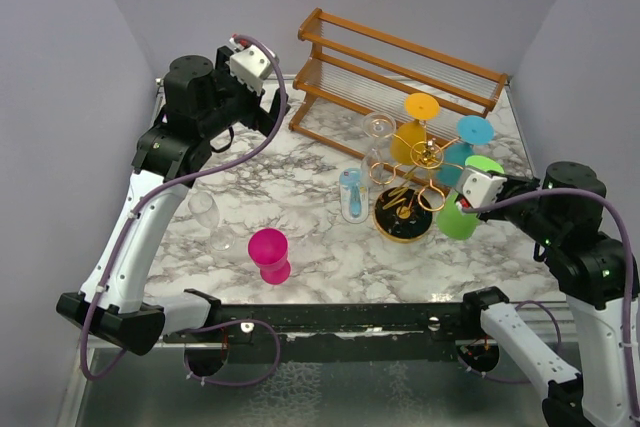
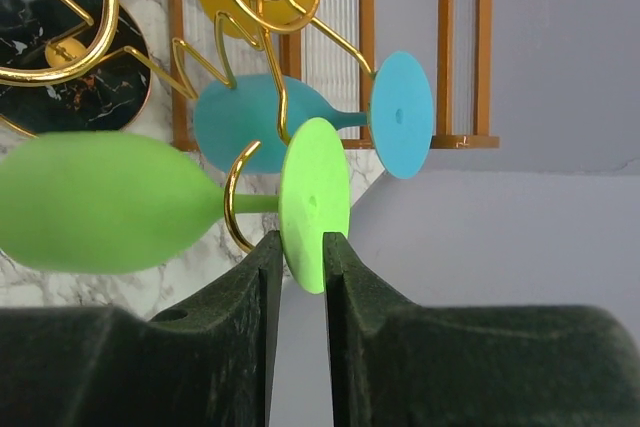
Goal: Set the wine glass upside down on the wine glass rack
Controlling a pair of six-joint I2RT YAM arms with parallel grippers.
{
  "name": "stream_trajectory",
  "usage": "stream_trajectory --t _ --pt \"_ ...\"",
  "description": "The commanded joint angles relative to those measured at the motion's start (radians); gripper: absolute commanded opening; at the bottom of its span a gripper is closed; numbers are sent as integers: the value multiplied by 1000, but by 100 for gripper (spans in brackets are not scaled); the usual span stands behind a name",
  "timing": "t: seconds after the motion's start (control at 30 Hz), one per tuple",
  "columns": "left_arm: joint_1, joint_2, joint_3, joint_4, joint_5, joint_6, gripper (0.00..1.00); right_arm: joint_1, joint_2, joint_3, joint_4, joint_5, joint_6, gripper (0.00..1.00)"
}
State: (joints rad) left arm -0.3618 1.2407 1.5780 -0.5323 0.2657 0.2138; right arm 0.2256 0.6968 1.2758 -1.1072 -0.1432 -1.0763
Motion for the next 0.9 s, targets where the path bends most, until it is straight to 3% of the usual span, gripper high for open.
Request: stream_trajectory --t 0.0,0.27,0.87 --pt "4 -24 -7 22 29 5 94 -15 -23 0 -23 -62 21 24" --pt "4 -30 -13 23 33 8 94 -31 -30 14 -45 -110 30 32" --pt "4 -49 -31 9 34 25 94 -40 -25 69 -62 -203 58 38"
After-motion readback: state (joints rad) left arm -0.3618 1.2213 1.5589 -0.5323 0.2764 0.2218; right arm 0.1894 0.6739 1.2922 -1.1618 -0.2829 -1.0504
